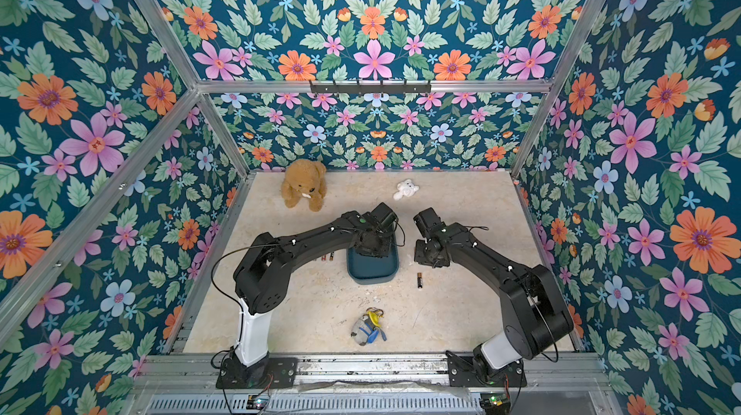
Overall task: Take the batteries out of the storage box
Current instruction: Pick up the battery from the storage box, then place the battery at the center of the board.
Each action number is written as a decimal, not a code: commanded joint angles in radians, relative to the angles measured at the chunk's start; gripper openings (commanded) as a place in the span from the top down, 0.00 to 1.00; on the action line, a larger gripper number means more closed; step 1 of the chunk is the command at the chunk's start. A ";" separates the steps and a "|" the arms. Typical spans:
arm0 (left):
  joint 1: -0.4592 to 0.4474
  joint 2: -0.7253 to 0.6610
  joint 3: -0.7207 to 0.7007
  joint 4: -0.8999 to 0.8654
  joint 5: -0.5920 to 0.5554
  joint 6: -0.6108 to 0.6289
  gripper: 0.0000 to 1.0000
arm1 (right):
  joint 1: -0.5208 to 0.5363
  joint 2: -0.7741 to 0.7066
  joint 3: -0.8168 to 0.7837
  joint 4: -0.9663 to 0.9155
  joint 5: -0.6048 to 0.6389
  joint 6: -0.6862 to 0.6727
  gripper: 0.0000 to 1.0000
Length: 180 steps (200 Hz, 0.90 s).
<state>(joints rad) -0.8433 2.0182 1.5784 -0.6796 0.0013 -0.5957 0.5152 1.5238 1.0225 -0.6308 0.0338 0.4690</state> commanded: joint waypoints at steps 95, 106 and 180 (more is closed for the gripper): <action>0.159 -0.278 -0.128 -0.100 -0.042 0.026 0.84 | 0.000 0.023 0.023 0.004 0.003 -0.015 0.71; 0.180 -0.311 -0.156 -0.106 -0.048 0.030 0.84 | 0.000 0.025 0.028 0.003 0.003 -0.016 0.71; 0.283 -0.443 -0.423 -0.041 -0.018 0.027 0.83 | 0.000 0.042 0.050 -0.005 0.002 -0.024 0.71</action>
<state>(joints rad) -0.5678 1.5883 1.2102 -0.7506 -0.0292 -0.5694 0.5152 1.5604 1.0634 -0.6285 0.0319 0.4511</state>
